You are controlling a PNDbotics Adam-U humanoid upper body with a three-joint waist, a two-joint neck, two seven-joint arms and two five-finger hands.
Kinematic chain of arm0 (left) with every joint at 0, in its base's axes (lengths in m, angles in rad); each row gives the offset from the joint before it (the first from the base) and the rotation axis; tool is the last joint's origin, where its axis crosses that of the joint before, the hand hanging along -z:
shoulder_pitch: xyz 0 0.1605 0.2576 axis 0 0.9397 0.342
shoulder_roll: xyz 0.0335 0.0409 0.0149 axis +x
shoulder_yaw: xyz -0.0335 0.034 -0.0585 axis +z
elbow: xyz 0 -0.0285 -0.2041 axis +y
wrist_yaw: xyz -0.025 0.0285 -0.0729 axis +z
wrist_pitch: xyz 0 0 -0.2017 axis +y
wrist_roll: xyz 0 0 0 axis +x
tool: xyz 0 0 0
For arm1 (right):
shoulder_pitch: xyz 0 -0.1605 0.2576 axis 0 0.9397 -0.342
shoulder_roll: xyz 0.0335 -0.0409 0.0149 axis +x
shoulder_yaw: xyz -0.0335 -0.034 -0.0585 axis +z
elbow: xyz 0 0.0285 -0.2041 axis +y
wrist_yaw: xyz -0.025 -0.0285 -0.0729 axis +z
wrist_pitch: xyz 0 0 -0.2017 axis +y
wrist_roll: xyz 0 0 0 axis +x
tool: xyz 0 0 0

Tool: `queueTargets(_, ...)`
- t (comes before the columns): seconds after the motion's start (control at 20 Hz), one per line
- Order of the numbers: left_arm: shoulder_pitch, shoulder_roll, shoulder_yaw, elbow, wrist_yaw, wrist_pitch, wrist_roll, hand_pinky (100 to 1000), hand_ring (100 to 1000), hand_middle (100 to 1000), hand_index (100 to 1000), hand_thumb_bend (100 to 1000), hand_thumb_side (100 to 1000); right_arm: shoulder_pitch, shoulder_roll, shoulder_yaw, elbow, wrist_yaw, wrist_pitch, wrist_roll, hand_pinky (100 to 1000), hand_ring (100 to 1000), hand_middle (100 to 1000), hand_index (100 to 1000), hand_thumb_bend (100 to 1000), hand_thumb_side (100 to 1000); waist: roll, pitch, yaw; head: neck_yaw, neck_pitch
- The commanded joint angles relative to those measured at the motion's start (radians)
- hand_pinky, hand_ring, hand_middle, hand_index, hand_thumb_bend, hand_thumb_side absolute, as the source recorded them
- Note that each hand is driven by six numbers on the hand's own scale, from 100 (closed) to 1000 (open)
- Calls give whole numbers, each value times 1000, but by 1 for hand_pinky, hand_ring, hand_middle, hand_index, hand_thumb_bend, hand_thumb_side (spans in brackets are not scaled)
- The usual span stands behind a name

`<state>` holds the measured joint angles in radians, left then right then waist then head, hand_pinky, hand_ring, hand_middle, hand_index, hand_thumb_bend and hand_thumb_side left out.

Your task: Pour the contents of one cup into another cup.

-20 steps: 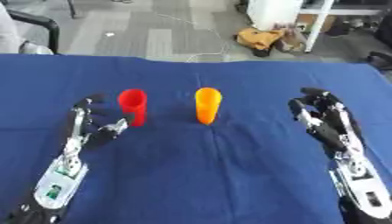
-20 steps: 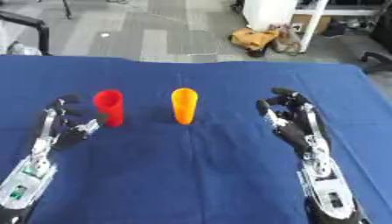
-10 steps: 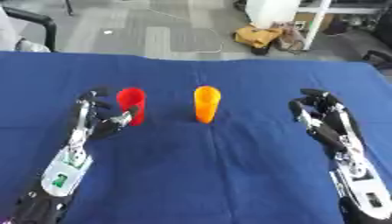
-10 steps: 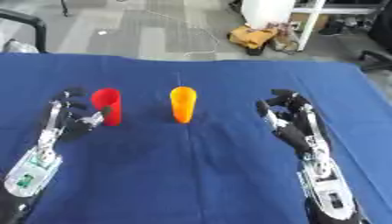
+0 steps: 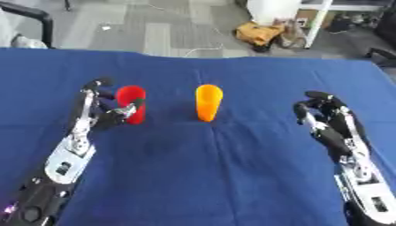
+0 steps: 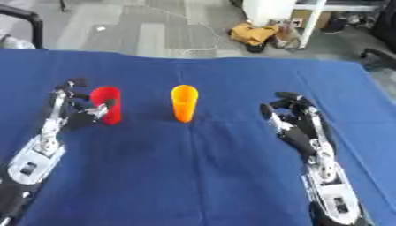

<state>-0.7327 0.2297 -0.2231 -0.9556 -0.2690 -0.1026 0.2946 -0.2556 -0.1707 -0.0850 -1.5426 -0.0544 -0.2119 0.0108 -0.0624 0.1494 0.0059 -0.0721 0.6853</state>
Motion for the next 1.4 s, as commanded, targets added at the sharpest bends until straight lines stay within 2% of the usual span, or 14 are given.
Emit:
queueTargets(0.05, -29, 23, 7, 8, -15, -5, -2, 437, 623, 720, 833, 695, 395, -15, -9, 0, -12, 1, -3, 5, 446, 709, 514, 723, 515, 338, -1, -9, -4, 5, 1)
queueTargets(0.7, -50, 22, 20, 82, -46, -35, -2, 435, 622, 715, 836, 697, 410, -23, -2, 4, -11, 1, -5, 11, 445, 709, 513, 722, 511, 335, -6, 15, -36, 15, -7)
queueTargets(1.4, -61, 20, 7, 64, -39, -50, -36, 425, 611, 685, 832, 679, 405, -27, 0, 3, -12, 1, -3, 11, 444, 708, 513, 722, 515, 339, 0, 19, -49, 15, -3)
